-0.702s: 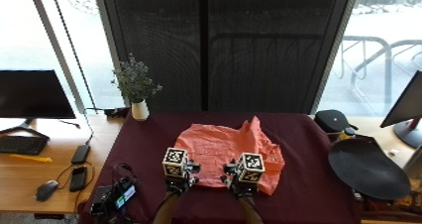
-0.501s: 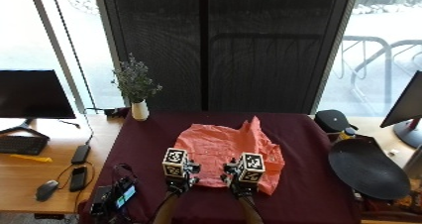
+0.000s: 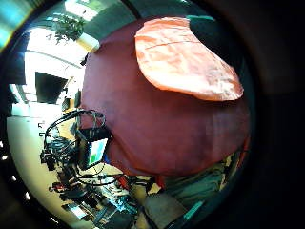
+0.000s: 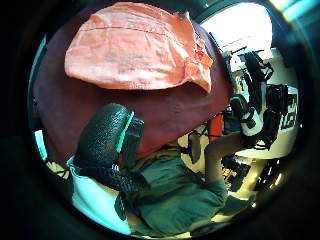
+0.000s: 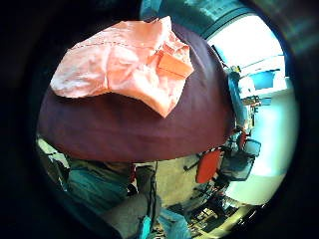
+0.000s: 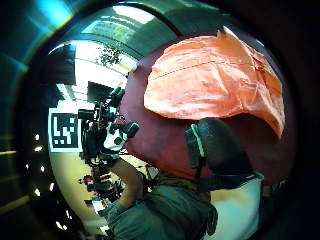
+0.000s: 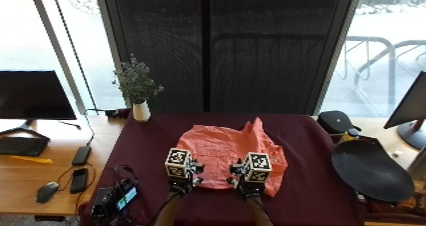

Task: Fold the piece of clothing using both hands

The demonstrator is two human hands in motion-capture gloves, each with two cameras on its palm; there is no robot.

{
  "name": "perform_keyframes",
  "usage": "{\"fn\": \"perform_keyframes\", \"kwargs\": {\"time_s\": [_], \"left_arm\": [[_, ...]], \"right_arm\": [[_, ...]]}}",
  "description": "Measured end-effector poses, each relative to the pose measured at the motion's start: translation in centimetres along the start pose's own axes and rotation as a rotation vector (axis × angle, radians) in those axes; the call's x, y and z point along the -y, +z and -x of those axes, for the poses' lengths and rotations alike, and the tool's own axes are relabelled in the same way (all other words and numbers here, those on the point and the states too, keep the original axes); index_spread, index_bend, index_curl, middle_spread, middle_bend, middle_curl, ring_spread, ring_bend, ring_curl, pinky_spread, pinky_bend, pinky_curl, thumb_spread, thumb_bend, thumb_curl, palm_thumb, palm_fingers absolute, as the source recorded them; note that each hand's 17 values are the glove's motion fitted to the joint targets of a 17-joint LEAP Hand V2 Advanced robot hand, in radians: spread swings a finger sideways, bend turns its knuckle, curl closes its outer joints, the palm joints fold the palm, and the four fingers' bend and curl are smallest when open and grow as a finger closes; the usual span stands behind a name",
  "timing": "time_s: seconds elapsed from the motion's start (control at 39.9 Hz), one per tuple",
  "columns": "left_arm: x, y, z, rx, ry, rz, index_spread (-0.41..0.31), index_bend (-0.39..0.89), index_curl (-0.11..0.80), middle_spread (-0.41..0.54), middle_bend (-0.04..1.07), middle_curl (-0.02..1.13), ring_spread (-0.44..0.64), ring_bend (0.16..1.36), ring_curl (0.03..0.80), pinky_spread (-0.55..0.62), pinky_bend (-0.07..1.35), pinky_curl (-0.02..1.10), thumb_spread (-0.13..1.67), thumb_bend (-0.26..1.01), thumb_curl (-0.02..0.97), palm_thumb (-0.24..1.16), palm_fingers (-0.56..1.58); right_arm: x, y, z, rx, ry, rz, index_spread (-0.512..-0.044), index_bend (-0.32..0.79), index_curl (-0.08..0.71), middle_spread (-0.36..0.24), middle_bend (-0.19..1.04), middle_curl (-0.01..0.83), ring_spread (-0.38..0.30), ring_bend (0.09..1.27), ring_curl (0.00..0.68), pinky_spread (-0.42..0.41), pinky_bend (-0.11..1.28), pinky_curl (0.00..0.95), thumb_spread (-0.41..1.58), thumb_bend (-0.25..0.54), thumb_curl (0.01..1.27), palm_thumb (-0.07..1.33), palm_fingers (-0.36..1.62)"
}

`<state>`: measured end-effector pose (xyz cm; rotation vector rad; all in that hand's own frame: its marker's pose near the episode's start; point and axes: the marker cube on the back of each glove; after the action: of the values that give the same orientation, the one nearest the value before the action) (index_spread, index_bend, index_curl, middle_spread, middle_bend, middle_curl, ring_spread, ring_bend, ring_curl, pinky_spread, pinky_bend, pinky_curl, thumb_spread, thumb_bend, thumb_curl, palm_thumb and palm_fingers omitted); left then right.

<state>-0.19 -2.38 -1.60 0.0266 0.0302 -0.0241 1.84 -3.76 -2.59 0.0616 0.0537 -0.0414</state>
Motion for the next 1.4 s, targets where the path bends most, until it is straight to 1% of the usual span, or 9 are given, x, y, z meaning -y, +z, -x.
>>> {"fn": "perform_keyframes", "kwargs": {"time_s": [0.13, 0.33, 0.7, 0.9, 1.05, 1.28, 1.35, 1.38, 1.4], "left_arm": [[-1.7, 1.1, -1.1, 0.012, 0.048, -0.027, -0.070, 0.13, 0.191, 0.018, 0.26, 0.33, 0.15, 0.61, 0.288, 0.33, 0.43, 0.24, 1.11, 0.00, 0.239, 0.32, 0.35], [0.8, 3.5, -1.6, -0.026, 0.068, -0.048, -0.071, 0.12, 0.211, 0.014, 0.26, 0.35, 0.15, 0.61, 0.300, 0.33, 0.45, 0.26, 1.12, -0.02, 0.262, 0.33, 0.35], [0.1, 6.0, -2.0, -0.046, 0.072, 0.329, -0.064, 0.12, 0.233, 0.031, 0.23, 0.38, 0.16, 0.62, 0.318, 0.31, 0.49, 0.30, 1.12, -0.02, 0.289, 0.33, 0.31], [1.0, 8.1, -0.8, 0.031, 0.102, 0.376, -0.064, 0.17, 0.258, 0.052, 0.21, 0.38, 0.20, 0.59, 0.312, 0.31, 0.50, 0.32, 1.11, 0.00, 0.316, 0.42, 0.30], [2.0, 9.3, -1.2, 0.134, 0.129, 0.220, -0.112, 0.30, 0.328, 0.001, 0.19, 0.38, 0.12, 0.56, 0.299, 0.27, 0.42, 0.29, 1.10, 0.00, 0.334, 0.49, 0.50], [6.1, 9.1, -2.7, 0.243, 0.210, -0.321, -0.213, 0.32, 0.379, -0.197, 0.36, 0.43, -0.17, 0.58, 0.315, 0.08, 0.24, 0.26, 1.16, 0.02, 0.339, 0.59, 1.02], [6.2, 9.2, -2.9, 0.253, 0.237, -0.328, -0.240, 0.29, 0.391, -0.244, 0.42, 0.47, -0.24, 0.60, 0.342, 0.02, 0.18, 0.27, 1.17, 0.02, 0.341, 0.62, 1.13], [6.1, 9.4, -2.8, 0.252, 0.243, -0.307, -0.240, 0.28, 0.392, -0.243, 0.39, 0.46, -0.24, 0.58, 0.345, 0.02, 0.19, 0.28, 1.17, 0.01, 0.339, 0.62, 1.06], [5.9, 9.5, -2.8, 0.250, 0.249, -0.274, -0.251, 0.29, 0.400, -0.261, 0.43, 0.48, -0.26, 0.59, 0.355, 0.00, 0.17, 0.27, 1.17, 0.01, 0.340, 0.63, 1.13]], "right_arm": [[-2.9, 1.6, -0.5, 0.051, 0.003, 0.037, -0.329, 0.15, 0.268, 0.080, 0.17, 0.206, 0.172, 0.29, 0.209, 0.286, 0.57, 0.300, 1.22, 0.212, 0.26, 0.54, 0.22], [-2.9, 2.9, -4.0, 0.077, 0.067, 0.097, -0.307, 0.11, 0.256, 0.083, 0.19, 0.235, 0.178, 0.32, 0.235, 0.285, 0.61, 0.322, 1.21, 0.164, 0.28, 0.57, 0.18], [1.2, 9.3, -10.8, 0.050, 0.174, 0.226, -0.261, 0.09, 0.209, 0.104, 0.20, 0.281, 0.178, 0.40, 0.282, 0.284, 0.70, 0.356, 1.14, 0.099, 0.32, 0.67, 0.10], [0.9, 9.3, -11.0, 0.134, 0.115, 0.281, -0.249, 0.10, 0.193, 0.102, 0.20, 0.302, 0.169, 0.42, 0.296, 0.274, 0.72, 0.362, 1.09, 0.067, 0.33, 0.73, 0.08], [1.0, 10.5, -11.6, 0.113, 0.115, 0.285, -0.297, 0.25, 0.255, 0.062, 0.18, 0.299, 0.140, 0.39, 0.287, 0.251, 0.66, 0.339, 1.06, 0.034, 0.33, 0.76, 0.24], [0.9, 9.5, -11.0, 0.007, 0.089, 0.100, -0.292, 0.47, 0.349, -0.060, 0.30, 0.360, -0.031, 0.45, 0.302, 0.158, 0.33, 0.246, 1.09, 0.065, 0.35, 0.89, 0.82], [0.4, 9.0, -10.9, 0.004, 0.086, 0.118, -0.279, 0.41, 0.360, -0.098, 0.38, 0.397, -0.087, 0.49, 0.328, 0.104, 0.27, 0.242, 1.10, 0.077, 0.36, 0.93, 0.97], [0.2, 8.8, -11.0, 0.001, 0.090, 0.132, -0.280, 0.44, 0.379, -0.094, 0.30, 0.374, -0.082, 0.44, 0.317, 0.122, 0.27, 0.247, 1.10, 0.062, 0.35, 0.92, 0.85], [0.0, 8.6, -11.1, -0.001, 0.097, 0.158, -0.274, 0.37, 0.379, -0.115, 0.41, 0.425, -0.110, 0.53, 0.373, 0.078, 0.26, 0.262, 1.10, 0.075, 0.36, 0.95, 1.03]]}}
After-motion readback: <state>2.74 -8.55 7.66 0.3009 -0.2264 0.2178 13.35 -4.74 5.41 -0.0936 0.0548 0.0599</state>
